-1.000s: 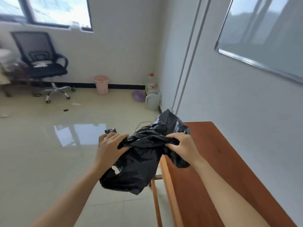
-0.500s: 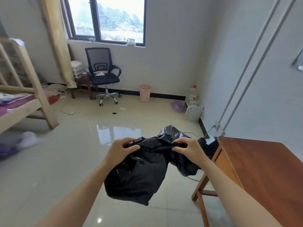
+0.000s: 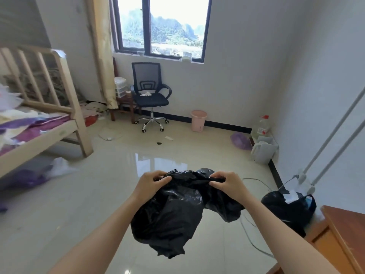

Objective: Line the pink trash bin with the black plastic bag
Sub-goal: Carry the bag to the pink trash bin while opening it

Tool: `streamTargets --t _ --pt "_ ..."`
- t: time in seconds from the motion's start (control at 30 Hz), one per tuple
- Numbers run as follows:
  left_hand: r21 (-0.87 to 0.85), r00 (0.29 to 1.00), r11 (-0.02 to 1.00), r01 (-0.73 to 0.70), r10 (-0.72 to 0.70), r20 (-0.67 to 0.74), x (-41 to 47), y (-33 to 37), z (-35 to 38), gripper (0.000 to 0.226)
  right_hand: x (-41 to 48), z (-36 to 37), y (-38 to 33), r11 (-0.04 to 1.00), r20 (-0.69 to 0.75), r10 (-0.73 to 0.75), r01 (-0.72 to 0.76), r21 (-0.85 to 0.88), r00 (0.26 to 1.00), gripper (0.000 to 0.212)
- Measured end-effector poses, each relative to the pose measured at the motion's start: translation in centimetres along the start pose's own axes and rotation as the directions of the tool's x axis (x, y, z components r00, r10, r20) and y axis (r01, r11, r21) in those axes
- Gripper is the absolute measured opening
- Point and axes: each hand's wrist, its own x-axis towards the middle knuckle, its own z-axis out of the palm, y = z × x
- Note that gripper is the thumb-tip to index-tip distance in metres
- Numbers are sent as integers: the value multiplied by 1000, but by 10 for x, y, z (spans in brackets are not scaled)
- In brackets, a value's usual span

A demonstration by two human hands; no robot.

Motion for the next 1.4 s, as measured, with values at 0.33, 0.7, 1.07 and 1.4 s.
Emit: streamTargets --t 0.33,0.7,1.07,1.4 --pt "93 981 989 111 -94 -171 149 -35 -58 18 204 41 -14 994 134 -103 107 -25 986 20" --pt "63 972 987 148 -134 -194 321 -103 -104 18 392 95 -21 985 173 -124 142 -101 977 15" --pt "78 998 996 39 -43 40 545 -117 -93 11 550 69 11 969 54 92 -77 -235 994 12" --pt "125 1000 992 17 -19 20 733 -119 -39 17 711 36 88 955 98 112 -80 -284 989 14"
